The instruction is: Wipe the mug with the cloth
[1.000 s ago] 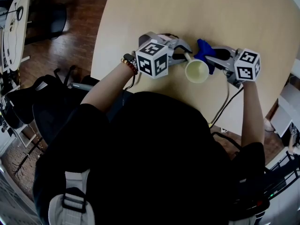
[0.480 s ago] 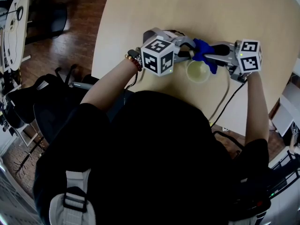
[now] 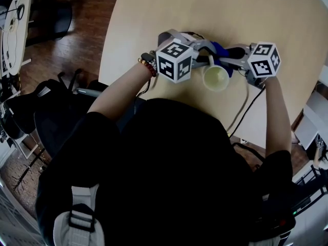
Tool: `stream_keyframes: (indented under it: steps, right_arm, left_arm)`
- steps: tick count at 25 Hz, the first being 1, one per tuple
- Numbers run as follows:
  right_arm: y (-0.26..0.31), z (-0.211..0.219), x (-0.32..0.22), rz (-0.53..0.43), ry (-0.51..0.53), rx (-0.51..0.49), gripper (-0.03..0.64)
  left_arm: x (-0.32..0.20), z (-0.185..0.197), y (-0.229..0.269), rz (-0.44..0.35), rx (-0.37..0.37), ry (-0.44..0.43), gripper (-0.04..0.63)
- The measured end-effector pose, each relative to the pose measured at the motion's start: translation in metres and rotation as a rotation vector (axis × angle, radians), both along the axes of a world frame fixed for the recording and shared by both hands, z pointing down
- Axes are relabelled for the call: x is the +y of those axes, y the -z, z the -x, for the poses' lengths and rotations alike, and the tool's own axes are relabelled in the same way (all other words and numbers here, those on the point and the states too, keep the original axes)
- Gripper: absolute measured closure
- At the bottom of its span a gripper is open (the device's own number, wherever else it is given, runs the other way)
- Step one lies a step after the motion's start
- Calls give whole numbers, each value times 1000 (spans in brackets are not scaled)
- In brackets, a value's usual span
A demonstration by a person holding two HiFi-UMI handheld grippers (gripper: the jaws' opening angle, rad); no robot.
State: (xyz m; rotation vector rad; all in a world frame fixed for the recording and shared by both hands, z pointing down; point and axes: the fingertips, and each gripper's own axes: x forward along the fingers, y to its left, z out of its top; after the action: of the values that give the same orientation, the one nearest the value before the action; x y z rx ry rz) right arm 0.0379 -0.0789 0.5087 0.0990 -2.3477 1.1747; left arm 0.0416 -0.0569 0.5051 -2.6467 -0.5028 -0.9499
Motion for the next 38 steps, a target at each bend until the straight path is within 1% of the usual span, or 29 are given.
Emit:
stream_keyframes:
  steps: [2, 5, 6, 7, 10, 11, 15, 19, 21, 24, 27, 30, 32, 35, 38]
  right_arm:
    - [16, -6, -4, 20, -53, -95, 506]
    - [54, -10, -19, 70, -176, -307, 506]
    - [61, -9, -22, 75, -196, -337, 506]
    - [61, -5, -23, 69, -193, -329, 506]
    - [42, 5, -19, 35, -127, -220, 506]
    - [37, 7, -19, 30, -113, -201, 506]
    - [25, 4, -17, 38, -99, -176, 506]
    - [9, -1, -15, 50, -113, -138, 511]
    - [5, -3, -14, 24, -112, -95, 511]
    - [-4, -13, -8, -56, -99, 31, 509]
    - [-2, -27, 7, -141, -148, 136, 507]
    - [3, -49, 31, -232, -184, 286, 505]
    - [6, -61, 54, -242, -176, 371, 503]
    - [2, -66, 88, -239, -150, 485, 502]
    - [-17, -62, 101, -321, -183, 609, 492]
  left_arm:
    - [0, -2, 0, 5, 1, 4, 505]
    - [1, -1, 0, 21, -3, 20, 505]
    - [1, 0, 0, 28, 0, 31, 505]
    - [2, 2, 0, 37, 6, 47, 505]
    - [0, 2, 0, 78, 29, 99, 503]
    - [-1, 2, 0, 102, 32, 116, 503]
    - [-2, 2, 1, 222, 40, 182, 508]
    - [-6, 5, 1, 350, 77, 236, 503]
    - [-9, 5, 4, 371, 98, 240, 503]
    - [-10, 11, 7, 367, 102, 253, 502]
    - [-11, 24, 8, 361, 102, 299, 502]
    - [-14, 41, 10, 382, 104, 359, 497]
    - [-17, 53, 16, 396, 115, 407, 499]
    - [-16, 69, 30, 408, 140, 468, 505]
    - [-6, 82, 43, 412, 169, 506, 512]
